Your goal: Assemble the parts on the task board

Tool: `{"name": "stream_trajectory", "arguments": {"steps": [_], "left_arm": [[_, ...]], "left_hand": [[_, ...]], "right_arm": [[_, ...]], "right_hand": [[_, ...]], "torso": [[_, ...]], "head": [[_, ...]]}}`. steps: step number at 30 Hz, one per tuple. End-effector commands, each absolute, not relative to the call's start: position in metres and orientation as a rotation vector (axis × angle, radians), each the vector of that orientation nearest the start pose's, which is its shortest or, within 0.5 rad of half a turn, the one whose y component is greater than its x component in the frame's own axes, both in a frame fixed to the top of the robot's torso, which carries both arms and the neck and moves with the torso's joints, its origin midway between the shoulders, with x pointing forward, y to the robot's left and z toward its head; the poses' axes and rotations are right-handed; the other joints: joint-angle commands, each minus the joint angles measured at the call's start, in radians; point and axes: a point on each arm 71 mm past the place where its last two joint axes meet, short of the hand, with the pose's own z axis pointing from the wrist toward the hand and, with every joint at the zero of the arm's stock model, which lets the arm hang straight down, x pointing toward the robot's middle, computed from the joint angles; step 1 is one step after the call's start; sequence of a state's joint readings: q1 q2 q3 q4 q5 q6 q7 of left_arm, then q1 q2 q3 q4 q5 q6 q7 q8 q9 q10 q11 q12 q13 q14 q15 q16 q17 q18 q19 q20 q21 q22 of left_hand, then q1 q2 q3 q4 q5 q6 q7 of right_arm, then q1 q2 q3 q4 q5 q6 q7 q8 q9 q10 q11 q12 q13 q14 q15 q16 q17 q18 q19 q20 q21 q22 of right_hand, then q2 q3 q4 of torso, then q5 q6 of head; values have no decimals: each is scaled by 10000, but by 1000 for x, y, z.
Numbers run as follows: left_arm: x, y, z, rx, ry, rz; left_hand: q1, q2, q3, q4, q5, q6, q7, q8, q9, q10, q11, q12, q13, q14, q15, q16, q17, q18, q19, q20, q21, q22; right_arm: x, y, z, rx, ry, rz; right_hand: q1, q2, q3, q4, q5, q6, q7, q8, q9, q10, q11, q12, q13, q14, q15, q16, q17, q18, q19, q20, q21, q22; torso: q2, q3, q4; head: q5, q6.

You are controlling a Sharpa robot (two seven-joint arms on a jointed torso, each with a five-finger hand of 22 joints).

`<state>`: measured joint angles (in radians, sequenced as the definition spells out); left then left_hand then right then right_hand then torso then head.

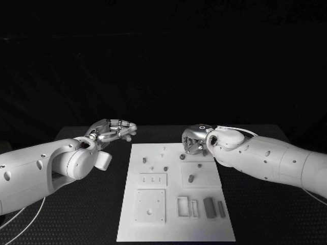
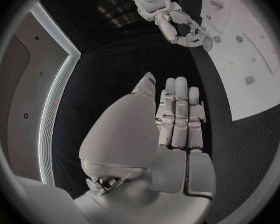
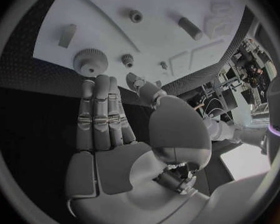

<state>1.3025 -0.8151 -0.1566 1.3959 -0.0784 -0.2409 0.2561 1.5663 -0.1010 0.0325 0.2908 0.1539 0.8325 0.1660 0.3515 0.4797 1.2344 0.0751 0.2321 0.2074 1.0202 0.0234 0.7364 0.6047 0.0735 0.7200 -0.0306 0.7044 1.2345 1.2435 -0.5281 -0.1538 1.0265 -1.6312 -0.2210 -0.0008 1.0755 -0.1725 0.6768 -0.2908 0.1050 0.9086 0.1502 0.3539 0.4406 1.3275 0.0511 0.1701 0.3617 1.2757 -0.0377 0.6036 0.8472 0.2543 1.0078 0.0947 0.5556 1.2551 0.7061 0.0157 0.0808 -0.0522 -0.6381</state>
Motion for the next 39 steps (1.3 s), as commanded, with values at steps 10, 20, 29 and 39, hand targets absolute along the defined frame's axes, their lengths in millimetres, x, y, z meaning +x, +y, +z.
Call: {"name": "stream_trajectory", "arguments": {"steps": [10, 20, 29, 39], "left_arm": [[515, 226, -183, -10296, 16045, -14019], [516, 225, -183, -10304, 16055, -14031], [516, 225, -183, -10336, 16054, -14016], [516, 226, -184, -10372, 16048, -13966]], "left_hand": [[-169, 11, 55, 4, -73, 1, 34, -64, 14, -54, 19, -69, 2, -38, 17, -71, -14, 2, -8, -67, 42, -32], [-192, 16, 59, 2, -79, -9, 41, -80, 16, -50, 20, -86, 8, -37, 17, -73, -15, -9, -10, -83, 49, -42], [-200, 16, 60, 2, -81, -9, 45, -83, 18, -49, 21, -93, 10, -36, 17, -73, -16, -13, -10, -89, 52, -46], [-215, 17, 63, 1, -83, -14, 52, -93, 21, -49, 24, -108, 13, -36, 17, -75, -16, -22, -11, -101, 58, -53]], "right_arm": [[554, -170, -236, -4873, 17265, 3920], [554, -170, -239, -4912, 17344, 3812], [553, -171, -243, -4966, 17517, 3793], [552, -171, -243, -5046, 17556, 3781]], "right_hand": [[-88, -129, -116, 4, -129, 145, -109, -276, 129, 0, -208, 579, 2684, 355, -301, 567, 1091, 75, 494, -252, 483, 596], [-95, -135, -176, 4, -199, 172, -249, -469, 194, 151, -385, 1210, 5233, 541, -547, 1765, 2118, 75, 909, -597, 1410, 773], [-116, -102, -226, 2, -178, 201, -291, -546, 208, 149, -433, 1724, 5980, 655, -603, 2307, 2454, 75, 1021, -732, 1956, 783], [-147, 16, -110, 12, -188, 430, -356, -509, 273, 73, -496, 2119, 6477, 654, -656, 2714, 2646, 75, 986, -827, 2439, 772]], "torso": [[287, -50, 115], [431, -75, 180], [565, -137, 421], [613, -124, 398]], "head": [[-109, 11], [-160, 48], [-395, 51], [-381, 105]]}}
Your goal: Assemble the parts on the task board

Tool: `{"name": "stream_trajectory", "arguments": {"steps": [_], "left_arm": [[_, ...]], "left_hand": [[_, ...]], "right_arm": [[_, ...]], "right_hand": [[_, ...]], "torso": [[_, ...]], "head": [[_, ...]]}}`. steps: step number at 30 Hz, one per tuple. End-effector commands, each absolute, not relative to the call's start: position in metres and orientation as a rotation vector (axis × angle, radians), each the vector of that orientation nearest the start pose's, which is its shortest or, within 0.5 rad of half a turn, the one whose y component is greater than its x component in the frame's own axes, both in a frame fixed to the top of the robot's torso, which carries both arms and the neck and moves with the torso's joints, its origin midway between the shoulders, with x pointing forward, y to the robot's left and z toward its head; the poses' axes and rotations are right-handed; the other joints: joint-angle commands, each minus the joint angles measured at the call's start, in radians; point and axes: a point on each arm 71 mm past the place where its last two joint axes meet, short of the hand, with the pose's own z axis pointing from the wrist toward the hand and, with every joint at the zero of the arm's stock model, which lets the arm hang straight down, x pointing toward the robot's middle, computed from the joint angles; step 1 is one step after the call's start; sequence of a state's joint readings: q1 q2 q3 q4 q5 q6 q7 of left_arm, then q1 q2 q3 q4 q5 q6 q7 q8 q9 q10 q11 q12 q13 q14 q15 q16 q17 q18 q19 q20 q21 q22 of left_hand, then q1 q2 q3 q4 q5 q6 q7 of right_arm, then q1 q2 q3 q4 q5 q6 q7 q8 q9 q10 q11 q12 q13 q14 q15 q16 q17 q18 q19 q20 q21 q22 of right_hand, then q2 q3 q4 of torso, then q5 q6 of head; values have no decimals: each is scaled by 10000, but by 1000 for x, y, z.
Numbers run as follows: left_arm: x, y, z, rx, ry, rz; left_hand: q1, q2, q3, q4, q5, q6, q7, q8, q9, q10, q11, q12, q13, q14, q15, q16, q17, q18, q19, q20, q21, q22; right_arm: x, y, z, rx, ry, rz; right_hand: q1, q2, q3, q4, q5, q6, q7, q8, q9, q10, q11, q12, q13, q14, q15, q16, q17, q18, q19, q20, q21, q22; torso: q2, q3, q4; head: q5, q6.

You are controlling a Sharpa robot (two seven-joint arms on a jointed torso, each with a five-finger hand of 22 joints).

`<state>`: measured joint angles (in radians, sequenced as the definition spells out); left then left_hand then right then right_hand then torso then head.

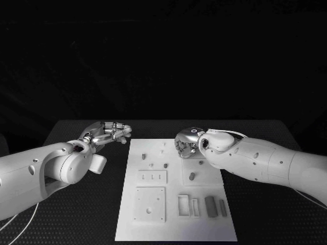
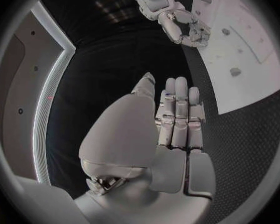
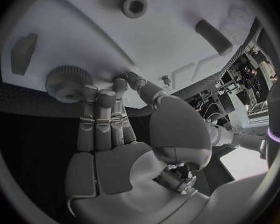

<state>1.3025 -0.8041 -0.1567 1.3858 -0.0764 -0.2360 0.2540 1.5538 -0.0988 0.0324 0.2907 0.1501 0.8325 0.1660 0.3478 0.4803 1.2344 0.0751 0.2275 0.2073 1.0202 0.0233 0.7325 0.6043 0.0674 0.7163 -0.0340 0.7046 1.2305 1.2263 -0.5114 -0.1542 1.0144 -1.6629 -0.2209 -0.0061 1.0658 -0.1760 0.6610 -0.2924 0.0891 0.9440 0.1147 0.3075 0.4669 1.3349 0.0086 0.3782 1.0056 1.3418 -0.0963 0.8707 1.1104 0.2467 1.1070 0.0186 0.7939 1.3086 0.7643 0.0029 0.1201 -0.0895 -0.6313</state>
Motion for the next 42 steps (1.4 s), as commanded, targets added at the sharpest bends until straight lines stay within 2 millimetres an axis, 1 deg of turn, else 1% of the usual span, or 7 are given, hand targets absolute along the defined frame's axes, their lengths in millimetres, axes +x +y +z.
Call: {"name": "stream_trajectory", "arguments": {"steps": [1, 9, 13, 20, 27, 35, 42], "left_arm": [[516, 226, -184, -10372, 16054, -13967], [517, 230, -184, -10421, 16037, -13893], [517, 231, -184, -10442, 16016, -13863], [517, 231, -184, -10449, 16019, -13855], [517, 232, -184, -10461, 16019, -13839], [518, 235, -184, -10488, 15978, -13768], [518, 234, -185, -10495, 15981, -13743]], "left_hand": [[-91, -4, 64, 1, -44, -14, 52, -57, 15, -49, 24, -64, 14, -36, 18, -36, -12, 39, 26, -68, 57, -14], [-101, -1, 68, 1, -45, -15, 55, -63, 18, -49, 26, -75, 16, -36, 18, -37, -13, 32, 26, -76, 61, -19], [-105, -9, 68, -1, -48, -15, 55, -66, 20, -49, 27, -81, 18, -36, 18, -38, -13, 28, 24, -81, 62, -23], [-110, -19, 69, -3, -52, -16, 57, -71, 22, -50, 28, -91, 21, -36, 17, -39, -13, 22, 22, -90, 66, -28], [-113, -27, 70, -3, -57, -17, 58, -75, 25, -50, 30, -99, 23, -37, 17, -39, -13, 17, 21, -96, 69, -32], [-113, -34, 73, -5, -63, -16, 58, -79, 28, -49, 30, -109, 26, -37, 17, -41, -14, 10, 19, -105, 73, -37], [-111, -38, 78, -6, -66, -14, 57, -82, 31, -47, 31, -117, 29, -37, 17, -42, -14, 4, 17, -112, 76, -42]], "right_arm": [[552, -172, -243, -5042, 17553, 3773], [552, -175, -243, -5038, 17577, 3696], [552, -175, -243, -5041, 17503, 3675], [551, -178, -242, -4972, 17363, 3625], [550, -181, -241, -4919, 17327, 3567], [549, -183, -241, -4918, 17309, 3574], [548, -185, -240, -4928, 17315, 3568]], "right_hand": [[-53, 77, 88, 31, -42, 146, -17, -17, 27, -5, -85, 68, 71, -9, -81, 77, 25, 151, -12, -72, 96, 236], [-106, 81, 228, 31, 1, 243, -53, -14, 53, 3, -120, 235, 238, -1, -117, 282, 91, 151, -13, -114, 331, 234], [-129, 52, 248, 29, 9, 222, -51, -42, 50, 1, -120, 286, 288, 0, -121, 345, 106, 151, -15, -130, 409, 232], [-166, -80, 227, 21, 0, 89, -21, -137, 23, -44, -94, 336, 347, -35, -103, 413, 114, 151, -51, -146, 506, 225], [-170, -271, 190, 24, -32, -275, 63, -368, -81, -73, -22, 401, 410, -57, -45, 496, 112, 151, -85, -163, 614, 211], [-144, -288, 203, 23, -33, -286, 69, -382, -95, -63, -16, 432, 432, -49, -37, 530, 114, 151, -81, -171, 650, 209], [-120, -281, 229, 26, -45, -243, 63, -365, -95, -57, -21, 459, 451, -44, -40, 563, 117, 151, -80, -177, 683, 207]], "torso": [[42, 3, 6], [82, 8, 10], [92, 15, 5], [118, 13, 3], [137, 12, 16], [154, 16, -3], [168, 13, 15]], "head": [[-15, 55], [-33, 122], [-13, 107], [-16, 154], [-45, 202], [-56, 244], [-96, 267]]}}
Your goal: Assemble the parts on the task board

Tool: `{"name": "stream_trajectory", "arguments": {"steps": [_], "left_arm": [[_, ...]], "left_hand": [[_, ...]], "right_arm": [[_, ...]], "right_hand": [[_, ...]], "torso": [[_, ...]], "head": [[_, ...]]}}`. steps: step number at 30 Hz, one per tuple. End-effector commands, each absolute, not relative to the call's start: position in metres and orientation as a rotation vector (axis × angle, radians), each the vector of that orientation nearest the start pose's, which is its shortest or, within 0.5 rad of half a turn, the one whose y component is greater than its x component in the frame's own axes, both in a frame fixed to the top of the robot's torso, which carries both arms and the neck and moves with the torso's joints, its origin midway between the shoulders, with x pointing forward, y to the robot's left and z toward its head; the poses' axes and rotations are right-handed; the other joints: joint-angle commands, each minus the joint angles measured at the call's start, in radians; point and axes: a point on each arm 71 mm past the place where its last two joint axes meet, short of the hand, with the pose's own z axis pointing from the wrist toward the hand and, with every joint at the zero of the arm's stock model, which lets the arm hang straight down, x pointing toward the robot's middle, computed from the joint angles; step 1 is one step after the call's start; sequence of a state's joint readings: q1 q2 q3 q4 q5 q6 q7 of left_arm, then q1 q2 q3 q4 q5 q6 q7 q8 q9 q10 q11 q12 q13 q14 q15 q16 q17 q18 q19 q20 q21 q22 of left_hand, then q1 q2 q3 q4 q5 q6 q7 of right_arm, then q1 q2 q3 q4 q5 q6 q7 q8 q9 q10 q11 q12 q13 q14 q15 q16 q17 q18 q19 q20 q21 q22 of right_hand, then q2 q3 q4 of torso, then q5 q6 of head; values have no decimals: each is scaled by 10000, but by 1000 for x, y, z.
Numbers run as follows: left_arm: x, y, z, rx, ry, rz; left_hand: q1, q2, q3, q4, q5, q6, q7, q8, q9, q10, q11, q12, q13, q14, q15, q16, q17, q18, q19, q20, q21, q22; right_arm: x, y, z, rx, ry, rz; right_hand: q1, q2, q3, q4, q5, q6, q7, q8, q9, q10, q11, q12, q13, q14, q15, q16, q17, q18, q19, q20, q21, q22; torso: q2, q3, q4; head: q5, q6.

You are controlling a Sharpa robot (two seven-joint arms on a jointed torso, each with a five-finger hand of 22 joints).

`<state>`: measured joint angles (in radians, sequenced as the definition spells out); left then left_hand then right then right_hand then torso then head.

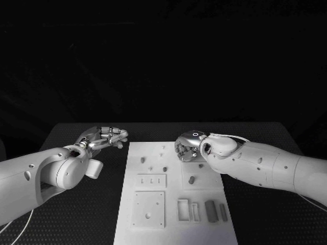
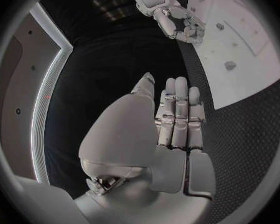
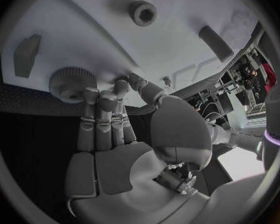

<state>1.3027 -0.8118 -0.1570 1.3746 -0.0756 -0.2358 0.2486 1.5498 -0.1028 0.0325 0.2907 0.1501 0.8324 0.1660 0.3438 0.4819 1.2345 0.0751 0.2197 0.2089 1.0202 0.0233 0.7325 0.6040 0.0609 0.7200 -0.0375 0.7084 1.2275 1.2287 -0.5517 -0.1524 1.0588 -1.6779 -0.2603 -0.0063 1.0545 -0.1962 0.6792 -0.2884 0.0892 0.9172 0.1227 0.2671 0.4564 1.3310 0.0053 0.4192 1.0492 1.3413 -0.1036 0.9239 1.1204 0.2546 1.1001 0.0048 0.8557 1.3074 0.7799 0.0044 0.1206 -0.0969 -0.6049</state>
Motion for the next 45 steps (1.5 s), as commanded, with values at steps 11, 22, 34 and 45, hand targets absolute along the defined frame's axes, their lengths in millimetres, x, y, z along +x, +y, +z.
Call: {"name": "stream_trajectory", "arguments": {"steps": [11, 22, 34, 45], "left_arm": [[519, 236, -185, -10513, 15952, -13699], [519, 237, -185, -10525, 15936, -13670], [519, 236, -185, -10523, 15937, -13668], [519, 237, -185, -10526, 15937, -13664]], "left_hand": [[-71, 2, 83, -5, -68, -12, 57, -45, 18, -49, 33, -48, 16, -37, 18, -42, -12, 63, -22, -84, 41, -18], [-70, 1, 88, -6, -70, -10, 57, -48, 22, -52, 36, -59, 18, -37, 18, -43, -12, 57, -23, -92, 45, -23], [-68, -1, 95, -6, -71, -3, 56, -51, 28, -53, 38, -73, 21, -38, 18, -45, -13, 47, -25, -103, 50, -31], [-67, -1, 100, -6, -72, 1, 54, -53, 32, -53, 40, -84, 25, -39, 19, -46, -13, 39, -28, -111, 53, -37]], "right_arm": [[547, -187, -240, -4958, 17357, 3591], [547, -189, -240, -4964, 17376, 3562], [545, -186, -239, -5071, 17403, 3666], [545, -184, -239, -5197, 17332, 3621]], "right_hand": [[80, 11, 251, 1, 52, 228, -62, 125, 23, 2, -28, 127, 68, -29, 3, 137, 28, 72, -16, -53, 156, 212], [194, 68, 901, 16, 174, 391, -92, 164, 6, -9, -53, 185, 96, -60, -14, 234, -6, 72, -46, -44, 258, 200], [78, 95, 1039, 22, -53, 603, -139, 260, 36, 21, -94, 242, 118, -51, -40, 330, -20, 72, -43, -51, 365, 203], [-121, 317, 1218, 55, -367, 1503, -392, 740, 322, 130, -313, 409, 190, -37, -181, 604, 15, 72, -24, -109, 600, 215]], "torso": [[17, 12, 18], [24, 17, 20], [33, 11, 35], [39, 6, 33]], "head": [[-52, 24], [-61, 40], [-89, 65], [-104, 62]]}}
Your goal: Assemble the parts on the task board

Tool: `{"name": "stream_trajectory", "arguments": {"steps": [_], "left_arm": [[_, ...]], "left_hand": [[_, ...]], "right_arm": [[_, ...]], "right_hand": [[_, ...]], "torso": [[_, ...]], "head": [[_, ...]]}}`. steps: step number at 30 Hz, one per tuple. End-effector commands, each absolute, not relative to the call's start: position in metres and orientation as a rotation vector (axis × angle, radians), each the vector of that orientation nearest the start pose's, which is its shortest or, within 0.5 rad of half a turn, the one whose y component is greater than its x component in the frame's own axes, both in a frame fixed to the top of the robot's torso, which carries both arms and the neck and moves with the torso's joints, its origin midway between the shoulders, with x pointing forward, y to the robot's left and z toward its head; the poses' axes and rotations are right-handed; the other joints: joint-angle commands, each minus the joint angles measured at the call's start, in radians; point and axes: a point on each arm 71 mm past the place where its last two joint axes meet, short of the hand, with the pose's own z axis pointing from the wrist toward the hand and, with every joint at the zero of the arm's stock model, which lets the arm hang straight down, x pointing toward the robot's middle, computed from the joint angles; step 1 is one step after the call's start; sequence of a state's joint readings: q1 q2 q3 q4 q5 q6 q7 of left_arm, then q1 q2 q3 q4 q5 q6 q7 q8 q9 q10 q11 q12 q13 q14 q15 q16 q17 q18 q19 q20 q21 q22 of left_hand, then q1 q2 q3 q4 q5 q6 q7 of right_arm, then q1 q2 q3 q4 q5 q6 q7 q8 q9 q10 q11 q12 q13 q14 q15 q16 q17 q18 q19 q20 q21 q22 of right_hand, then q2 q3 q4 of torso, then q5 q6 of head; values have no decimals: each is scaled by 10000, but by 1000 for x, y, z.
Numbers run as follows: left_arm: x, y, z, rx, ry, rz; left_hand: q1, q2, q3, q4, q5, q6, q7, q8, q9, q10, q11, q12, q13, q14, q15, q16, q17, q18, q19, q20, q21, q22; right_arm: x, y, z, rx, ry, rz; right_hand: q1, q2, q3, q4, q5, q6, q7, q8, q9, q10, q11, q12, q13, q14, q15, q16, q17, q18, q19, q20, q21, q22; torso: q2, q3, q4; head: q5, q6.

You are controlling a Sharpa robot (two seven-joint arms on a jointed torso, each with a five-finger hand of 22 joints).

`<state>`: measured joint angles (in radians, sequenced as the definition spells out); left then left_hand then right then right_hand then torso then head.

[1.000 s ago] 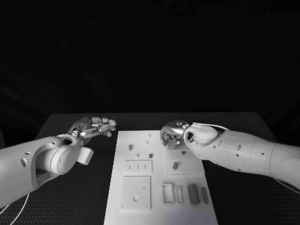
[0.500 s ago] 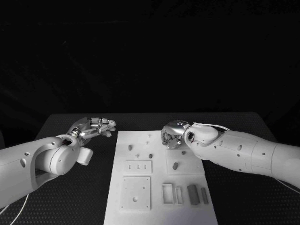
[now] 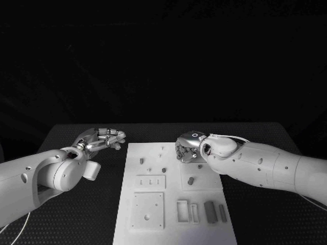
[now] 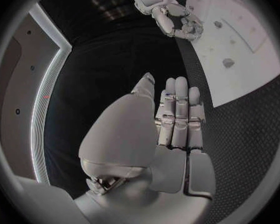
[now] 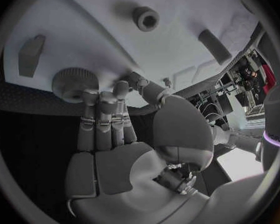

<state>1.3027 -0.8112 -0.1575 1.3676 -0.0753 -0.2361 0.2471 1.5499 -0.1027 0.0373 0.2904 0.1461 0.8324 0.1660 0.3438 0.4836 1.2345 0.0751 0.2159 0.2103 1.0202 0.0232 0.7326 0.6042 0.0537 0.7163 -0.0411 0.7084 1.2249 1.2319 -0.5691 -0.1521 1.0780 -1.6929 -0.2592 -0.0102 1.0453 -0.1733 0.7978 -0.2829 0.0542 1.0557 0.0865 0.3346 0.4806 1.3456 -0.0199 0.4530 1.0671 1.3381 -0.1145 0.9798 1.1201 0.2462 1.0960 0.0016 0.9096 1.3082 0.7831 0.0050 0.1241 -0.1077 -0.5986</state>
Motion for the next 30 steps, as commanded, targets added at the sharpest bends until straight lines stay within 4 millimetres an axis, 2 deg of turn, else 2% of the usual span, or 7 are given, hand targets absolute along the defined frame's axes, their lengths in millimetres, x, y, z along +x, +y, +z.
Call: {"name": "stream_trajectory", "arguments": {"steps": [1, 14, 19, 30], "left_arm": [[519, 237, -185, -10524, 15940, -13668], [520, 238, -185, -10545, 15899, -13604], [520, 238, -185, -10542, 15904, -13608], [522, 238, -185, -10540, 15883, -13579]], "left_hand": [[-68, -2, 52, -3, -32, 1, 54, -54, 16, -53, 40, -46, 11, -39, 19, -46, -14, 111, 9, -76, 54, -12], [-61, -5, 59, -6, -32, 5, 54, -59, 21, -49, 40, -58, 16, -39, 19, -47, -15, 101, 6, -87, 59, -19], [-57, -3, 62, -7, -31, 5, 53, -60, 22, -48, 39, -60, 18, -38, 19, -47, -14, 99, 6, -90, 61, -21], [-27, -2, 75, -13, -26, 2, 54, -69, 27, -42, 38, -73, 25, -37, 17, -47, -14, 89, 5, -106, 69, -30]], "right_arm": [[545, -183, -239, -5207, 17337, 3618], [545, -181, -234, -4713, 16763, 3451], [546, -178, -225, -4528, 16361, 3483], [549, -168, -213, -4288, 15759, 3433]], "right_hand": [[-43, 83, 25, -1, -17, 127, -33, 69, 86, -13, -64, 78, 13, -5, -74, 56, 21, 156, 18, -79, 71, 209], [-243, 143, -11, 51, -20, 277, -98, 133, 178, 58, -124, 196, 56, 10, -86, 274, 62, 156, 34, -126, 251, 209], [-242, 163, 38, 68, -24, 326, -120, 156, 200, 94, -146, 226, 66, 30, -86, 326, 71, 156, 48, -141, 291, 209], [-200, 197, 253, 76, -35, 409, -156, 195, 263, 169, -183, 287, 79, 68, -83, 463, 82, 156, 86, -200, 408, 200]], "torso": [[9, 1, -2], [2, 1, -7], [4, -4, -7], [9, 0, -3]], "head": [[2, 2], [14, 48], [13, 73], [16, 198]]}}
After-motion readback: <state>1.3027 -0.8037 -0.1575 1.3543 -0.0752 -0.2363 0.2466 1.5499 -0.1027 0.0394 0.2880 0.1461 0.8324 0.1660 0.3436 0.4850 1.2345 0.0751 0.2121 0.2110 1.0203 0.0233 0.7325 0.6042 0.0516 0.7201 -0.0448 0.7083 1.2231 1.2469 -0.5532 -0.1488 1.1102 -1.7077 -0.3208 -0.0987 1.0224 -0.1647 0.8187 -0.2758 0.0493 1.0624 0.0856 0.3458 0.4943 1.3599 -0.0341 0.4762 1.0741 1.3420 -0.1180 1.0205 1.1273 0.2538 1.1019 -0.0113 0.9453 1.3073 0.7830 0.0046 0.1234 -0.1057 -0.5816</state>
